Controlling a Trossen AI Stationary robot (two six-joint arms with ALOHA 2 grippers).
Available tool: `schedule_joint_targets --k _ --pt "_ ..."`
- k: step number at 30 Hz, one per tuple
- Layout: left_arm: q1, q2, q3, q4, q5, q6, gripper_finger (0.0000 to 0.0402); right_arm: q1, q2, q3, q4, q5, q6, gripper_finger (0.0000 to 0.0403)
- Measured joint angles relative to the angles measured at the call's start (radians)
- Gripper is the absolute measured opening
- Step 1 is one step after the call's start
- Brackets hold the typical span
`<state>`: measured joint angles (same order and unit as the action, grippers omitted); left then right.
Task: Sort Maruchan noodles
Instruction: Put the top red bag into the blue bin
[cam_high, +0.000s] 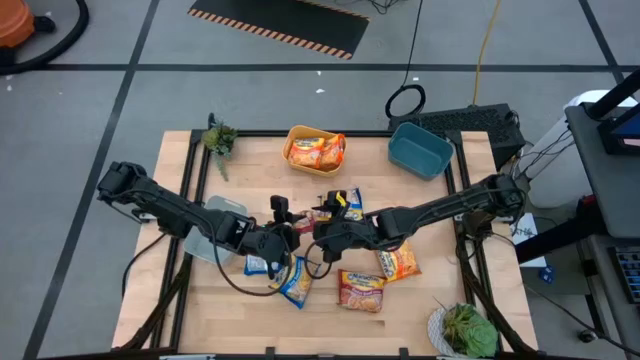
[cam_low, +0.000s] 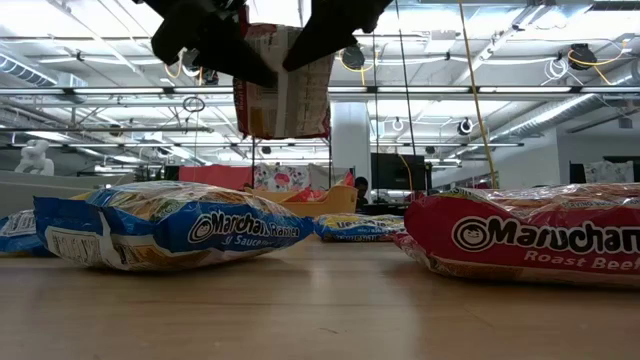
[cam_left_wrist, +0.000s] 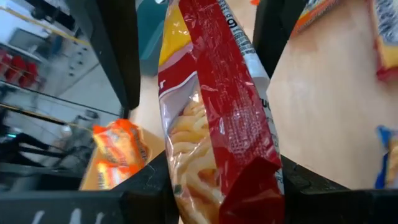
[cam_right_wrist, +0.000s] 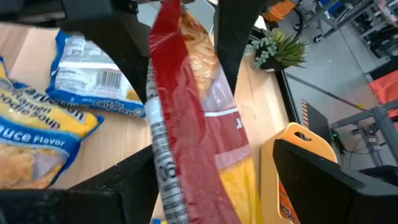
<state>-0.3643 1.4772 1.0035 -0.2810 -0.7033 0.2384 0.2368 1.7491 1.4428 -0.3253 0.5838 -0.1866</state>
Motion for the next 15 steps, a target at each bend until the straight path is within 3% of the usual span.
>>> schedule_joint_targets --k 8,15 --pt "-0.042 -0.001 0.0 -0.006 -0.026 0.073 0.0151 -0.02 0.0 0.0 0.003 -0.135 -0.01 0.0266" --pt "-0.044 -0.001 0.0 -0.003 -0.032 0.063 0.0151 -0.021 0.0 0.0 0.0 -0.166 -0.03 0.018"
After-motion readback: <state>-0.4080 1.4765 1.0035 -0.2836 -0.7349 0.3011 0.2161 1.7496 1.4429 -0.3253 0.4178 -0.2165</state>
